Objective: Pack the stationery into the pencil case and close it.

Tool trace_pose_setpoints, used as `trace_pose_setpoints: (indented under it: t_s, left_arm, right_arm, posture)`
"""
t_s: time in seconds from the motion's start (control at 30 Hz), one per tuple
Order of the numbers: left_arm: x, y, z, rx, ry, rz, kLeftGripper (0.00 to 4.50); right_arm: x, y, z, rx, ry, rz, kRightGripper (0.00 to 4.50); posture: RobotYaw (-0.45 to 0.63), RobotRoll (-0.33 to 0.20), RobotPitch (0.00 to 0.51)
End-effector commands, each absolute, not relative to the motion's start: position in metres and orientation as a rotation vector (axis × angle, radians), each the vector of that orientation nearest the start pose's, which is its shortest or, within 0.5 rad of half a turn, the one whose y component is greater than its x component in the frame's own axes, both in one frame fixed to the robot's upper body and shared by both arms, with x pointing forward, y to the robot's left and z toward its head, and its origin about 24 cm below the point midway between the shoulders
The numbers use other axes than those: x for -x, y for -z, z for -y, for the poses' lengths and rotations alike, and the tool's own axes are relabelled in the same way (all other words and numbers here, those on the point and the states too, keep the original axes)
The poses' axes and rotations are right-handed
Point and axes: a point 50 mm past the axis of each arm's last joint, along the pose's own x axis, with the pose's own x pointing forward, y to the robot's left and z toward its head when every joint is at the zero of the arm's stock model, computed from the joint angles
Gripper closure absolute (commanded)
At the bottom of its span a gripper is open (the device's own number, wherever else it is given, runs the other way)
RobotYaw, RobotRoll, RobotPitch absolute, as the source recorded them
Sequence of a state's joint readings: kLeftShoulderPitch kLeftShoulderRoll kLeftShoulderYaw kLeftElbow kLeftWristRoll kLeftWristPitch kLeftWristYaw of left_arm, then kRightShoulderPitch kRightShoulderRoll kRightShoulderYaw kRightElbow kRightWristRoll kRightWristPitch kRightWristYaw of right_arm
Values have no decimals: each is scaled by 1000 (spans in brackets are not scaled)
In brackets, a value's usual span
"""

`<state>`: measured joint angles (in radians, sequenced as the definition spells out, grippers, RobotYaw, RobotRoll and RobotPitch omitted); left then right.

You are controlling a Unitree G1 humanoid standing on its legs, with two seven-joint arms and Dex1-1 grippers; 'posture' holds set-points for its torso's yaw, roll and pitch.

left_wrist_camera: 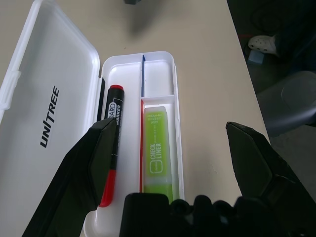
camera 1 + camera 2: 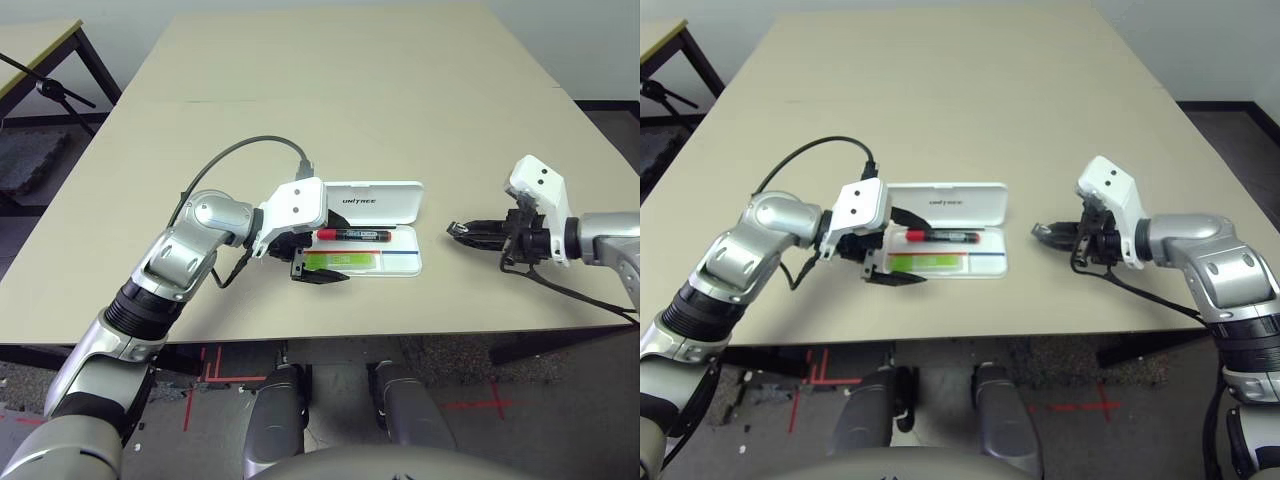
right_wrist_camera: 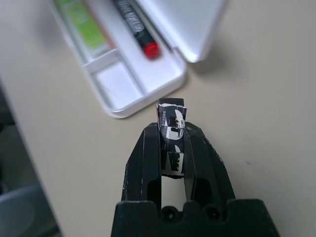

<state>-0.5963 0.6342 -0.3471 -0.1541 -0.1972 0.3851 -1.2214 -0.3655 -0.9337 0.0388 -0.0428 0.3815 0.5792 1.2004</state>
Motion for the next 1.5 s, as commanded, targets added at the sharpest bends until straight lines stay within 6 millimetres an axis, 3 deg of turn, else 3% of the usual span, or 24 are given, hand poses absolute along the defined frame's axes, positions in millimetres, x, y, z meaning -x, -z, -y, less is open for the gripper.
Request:
trace_pose_setpoints:
  t_s: [0.03, 0.57, 1.2, 1.5]
  left_arm:
    - [-279, -162, -117, -672, 1495, -163, 0]
    - [-280, -162, -119, -690, 1486, -177, 0]
    - [-280, -162, -119, -692, 1466, -179, 0]
    - [-282, -162, -119, -697, 1460, -176, 0]
  right_arm:
    - [-267, -159, 237, 363, -1186, -470, 4154]
    - [-280, -146, 184, 453, -1349, -379, 4154]
    - [-294, -128, 170, 592, -1381, -387, 4154]
    - [-299, -129, 168, 608, -1375, -374, 4154]
  posture:
    - [-108, 0, 130]
    - [-96, 0, 127]
    - [-80, 0, 123]
    - [-79, 0, 118]
